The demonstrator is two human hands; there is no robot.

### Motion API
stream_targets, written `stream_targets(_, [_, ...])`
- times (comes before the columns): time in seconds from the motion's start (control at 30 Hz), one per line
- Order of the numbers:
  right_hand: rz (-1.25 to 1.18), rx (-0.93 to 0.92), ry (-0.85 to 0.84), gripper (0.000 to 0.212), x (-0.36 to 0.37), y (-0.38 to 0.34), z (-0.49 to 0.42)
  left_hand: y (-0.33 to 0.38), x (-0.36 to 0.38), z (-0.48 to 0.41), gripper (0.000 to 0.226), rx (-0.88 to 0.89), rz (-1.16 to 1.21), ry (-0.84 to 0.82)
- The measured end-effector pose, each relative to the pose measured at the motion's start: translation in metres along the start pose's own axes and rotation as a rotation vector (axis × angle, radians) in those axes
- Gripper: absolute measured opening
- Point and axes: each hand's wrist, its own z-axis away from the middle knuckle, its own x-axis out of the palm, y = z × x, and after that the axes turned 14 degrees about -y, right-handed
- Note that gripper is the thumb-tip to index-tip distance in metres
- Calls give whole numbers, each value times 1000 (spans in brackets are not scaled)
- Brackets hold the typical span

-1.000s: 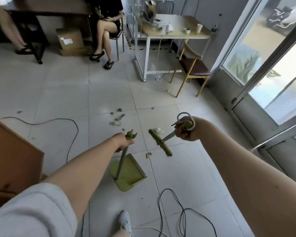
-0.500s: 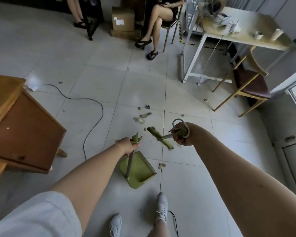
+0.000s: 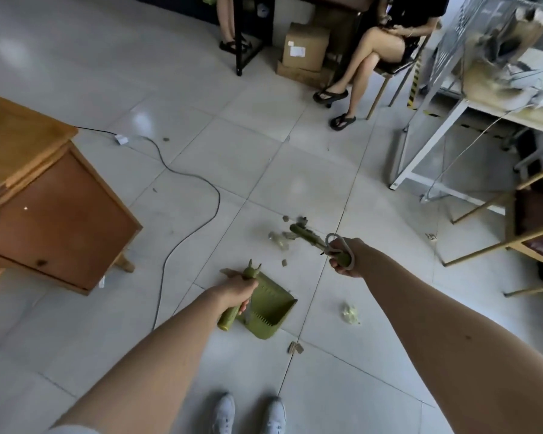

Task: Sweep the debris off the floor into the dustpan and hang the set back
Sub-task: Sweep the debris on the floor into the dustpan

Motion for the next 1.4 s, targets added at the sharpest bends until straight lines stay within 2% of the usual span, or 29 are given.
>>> stream_targets(0.17, [-90,-34,-2,32,-12,-23,-33,2,-14,-5,37,44,-12,-67])
stream_targets(0.43, [32,17,-8,26,-2,-58,-77,-14,-24,-6,31,8,-41,-141])
stream_targets(0.6, [28,21,-33,38,5,-55,-115,-29,-40,-7,27,-17,-94,-204])
stream_targets(0.67, [141,50,-22,35,6,-51,-137,-50,-37,-11,32,-65,-181,-217])
stream_targets(0.77, [379,50,9,22,9,-45,-168,-66,-41,-12,44,-78,-192,-202])
stream_targets(0.83, [397,35,50,16,13,-41,-188,-69,-47,-11,44,-71,-155,-221])
stream_targets(0.97, [450,34,54,26,16,-34,-227,-77,-46,-9,48,-47,-60,-283])
stream_targets(1.03, [496,106,68,5,14,-26,-241,-82,-43,-11,52,-34,-102,-280])
stream_targets(1.13, [529,239,116,23,7,0,-259,-83,-48,-11,48,-23,-118,-266])
stream_targets(1.23, [528,353,134,27,6,37,-254,-82,-51,-9,44,-26,-25,-278])
stream_targets(1.37, [646,291,143,10,12,88,-221,-76,-38,-14,42,-40,25,-283])
stream_targets(1.4, [644,277,162,13,12,101,-212,-73,-34,-14,41,-39,26,-285])
